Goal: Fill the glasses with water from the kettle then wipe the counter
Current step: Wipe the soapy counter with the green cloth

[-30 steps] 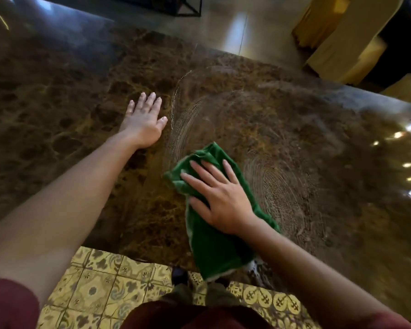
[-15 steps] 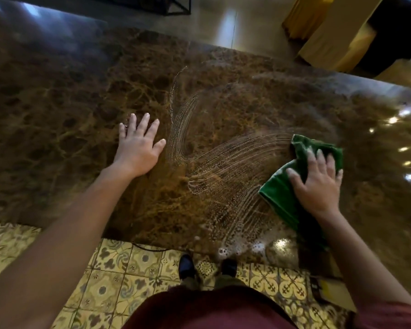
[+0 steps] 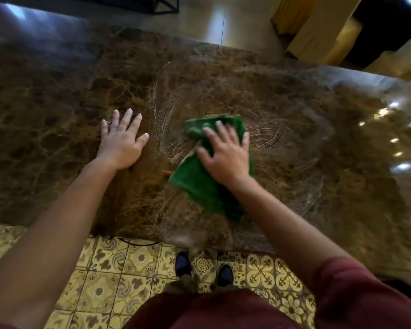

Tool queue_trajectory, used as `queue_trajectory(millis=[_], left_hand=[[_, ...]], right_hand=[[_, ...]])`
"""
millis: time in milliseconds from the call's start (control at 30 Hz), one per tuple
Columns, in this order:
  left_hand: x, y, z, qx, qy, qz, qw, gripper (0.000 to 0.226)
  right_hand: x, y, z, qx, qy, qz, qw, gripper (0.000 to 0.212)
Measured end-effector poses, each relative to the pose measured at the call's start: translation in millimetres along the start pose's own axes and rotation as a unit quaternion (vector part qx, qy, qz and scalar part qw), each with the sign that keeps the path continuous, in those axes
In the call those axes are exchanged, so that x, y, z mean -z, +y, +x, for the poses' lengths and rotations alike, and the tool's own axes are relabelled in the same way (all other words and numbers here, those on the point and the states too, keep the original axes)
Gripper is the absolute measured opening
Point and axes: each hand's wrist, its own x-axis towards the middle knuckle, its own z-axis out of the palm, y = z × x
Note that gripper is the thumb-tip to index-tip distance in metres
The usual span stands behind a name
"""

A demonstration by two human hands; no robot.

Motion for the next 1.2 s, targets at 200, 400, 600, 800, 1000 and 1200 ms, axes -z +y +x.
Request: queue_trajectory(millis=[200,400,600,800,1000,1200], left_hand=[[-1,5,0,0.026,0.022,-0.038,0.999,0.063],[-3,7,2,0.039,0.038,-0.052,0.997,0.061],[3,21,-5,0.066,0.06,-0.085,0.992,0.06],[12,64,-49,0.119,0.12,-0.187,0.968,0.049],[1,154,-115,-0.039,0.154,-0.208,0.965,0.047],[-4,238,-145,-0.15,0.07,-0.24,0.957,0.062]], right_hand=[[15,98,-46,-0.186,0.035,0.006,0.982,0.068],[-4,36,-152,-0.073,0.027,-0.006,0.997,0.074],[-13,-8,-95,0.102,0.049,0.059,0.992,0.055],[14,67,-35,0.006,0.111,0.066,0.992,0.042],[38,131,-57,-0.077,0.127,0.084,0.985,0.036],[111,141,-95,-0.115,0.141,0.343,0.921,0.031]])
